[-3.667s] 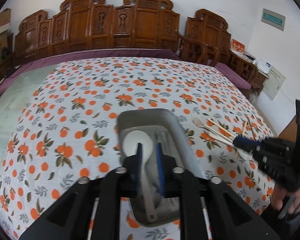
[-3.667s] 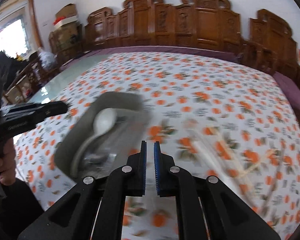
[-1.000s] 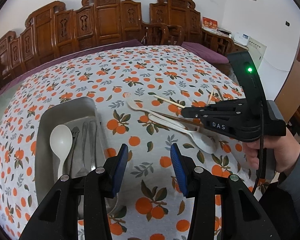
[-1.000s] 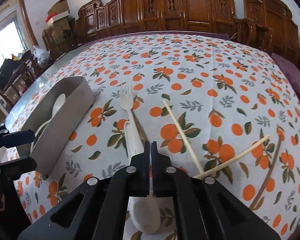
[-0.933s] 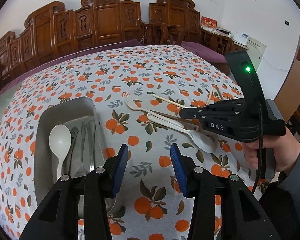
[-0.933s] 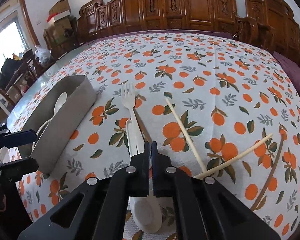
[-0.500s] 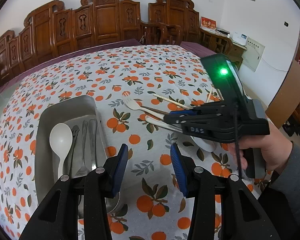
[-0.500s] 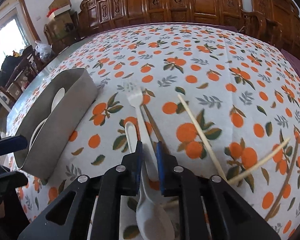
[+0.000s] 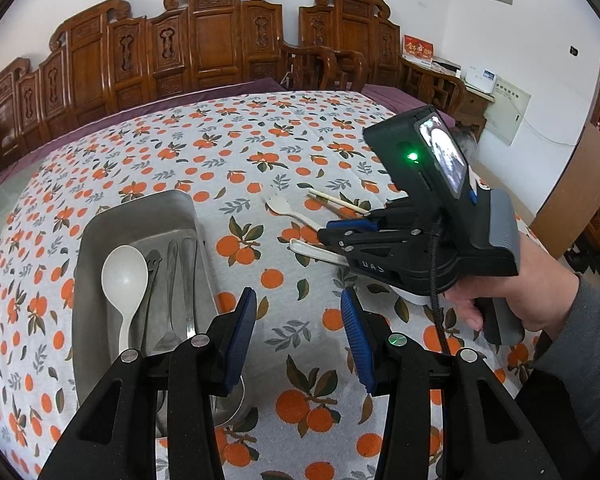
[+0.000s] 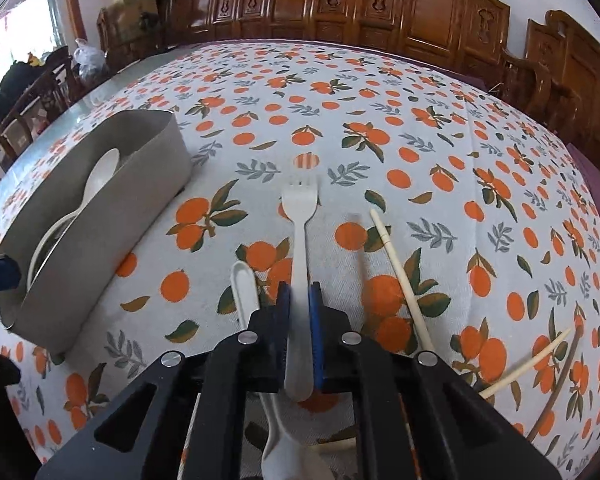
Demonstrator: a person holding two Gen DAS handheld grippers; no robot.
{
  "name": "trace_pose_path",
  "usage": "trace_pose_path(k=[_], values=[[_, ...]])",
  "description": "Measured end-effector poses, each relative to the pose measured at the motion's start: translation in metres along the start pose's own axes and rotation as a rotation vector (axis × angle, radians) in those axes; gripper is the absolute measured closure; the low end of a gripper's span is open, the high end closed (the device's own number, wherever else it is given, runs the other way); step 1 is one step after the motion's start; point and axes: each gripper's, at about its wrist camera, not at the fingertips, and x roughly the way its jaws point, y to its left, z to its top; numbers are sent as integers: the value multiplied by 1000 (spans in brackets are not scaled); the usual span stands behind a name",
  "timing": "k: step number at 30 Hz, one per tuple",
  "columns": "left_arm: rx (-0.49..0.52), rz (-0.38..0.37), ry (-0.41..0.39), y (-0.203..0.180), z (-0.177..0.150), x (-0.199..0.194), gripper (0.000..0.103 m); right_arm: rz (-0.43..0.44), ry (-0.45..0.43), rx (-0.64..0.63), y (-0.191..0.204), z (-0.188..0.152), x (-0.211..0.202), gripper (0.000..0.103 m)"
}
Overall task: Organize utensils
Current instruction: 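Grasp the white plastic spoon with the left gripper while the right holds the white fork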
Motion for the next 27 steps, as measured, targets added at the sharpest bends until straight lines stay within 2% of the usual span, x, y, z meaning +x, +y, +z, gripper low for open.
trace_pose_path(k=[4,7,13,17,27], values=[[-4,17,-2,-3,1,-1,62,21,-76,55,-11,-3,-29,92],[-6,26,-3,-6,3,-1,62,-1,-111,95,-24,-11,-50,92],[17,45,9,-25,6,5,62,-46,-106,172,-58,-35,-67,92],[-7,33,30,-36,9,18,62,-61,-102,220,-79,-45,-70,92],[-63,-4,135,-61,22,72,62,-61,-116,301,-106,-61,-76,92]])
